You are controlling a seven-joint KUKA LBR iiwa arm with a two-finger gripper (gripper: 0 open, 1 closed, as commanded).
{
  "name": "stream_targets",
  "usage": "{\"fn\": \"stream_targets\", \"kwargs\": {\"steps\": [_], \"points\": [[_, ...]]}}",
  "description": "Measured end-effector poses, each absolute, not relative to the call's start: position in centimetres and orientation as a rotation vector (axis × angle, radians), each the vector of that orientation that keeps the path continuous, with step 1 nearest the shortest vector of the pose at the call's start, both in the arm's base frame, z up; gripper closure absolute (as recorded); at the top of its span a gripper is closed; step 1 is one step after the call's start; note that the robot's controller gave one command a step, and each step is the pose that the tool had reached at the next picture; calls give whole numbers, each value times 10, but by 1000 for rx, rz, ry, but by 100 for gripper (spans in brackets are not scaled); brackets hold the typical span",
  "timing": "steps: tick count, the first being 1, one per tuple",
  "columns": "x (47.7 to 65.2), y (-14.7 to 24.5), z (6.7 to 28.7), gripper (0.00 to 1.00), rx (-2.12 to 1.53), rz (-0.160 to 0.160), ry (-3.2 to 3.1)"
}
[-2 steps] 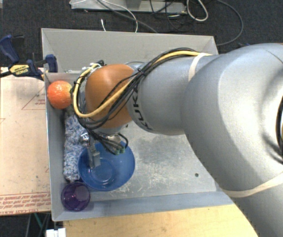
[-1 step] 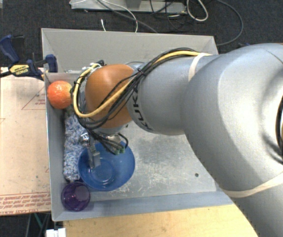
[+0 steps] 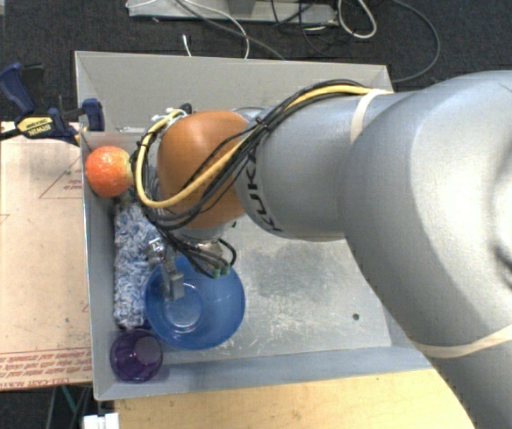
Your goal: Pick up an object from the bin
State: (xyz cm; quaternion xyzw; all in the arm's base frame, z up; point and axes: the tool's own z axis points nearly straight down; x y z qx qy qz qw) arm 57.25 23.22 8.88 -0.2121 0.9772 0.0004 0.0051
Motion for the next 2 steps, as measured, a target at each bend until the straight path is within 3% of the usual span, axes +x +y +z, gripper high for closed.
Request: {"fn": "stream_targets", "kwargs": {"steps": [1,2], "points": [[551,163,77,100,-933,3,2987],[577,218,75,100,-1009,8,2950]]}}
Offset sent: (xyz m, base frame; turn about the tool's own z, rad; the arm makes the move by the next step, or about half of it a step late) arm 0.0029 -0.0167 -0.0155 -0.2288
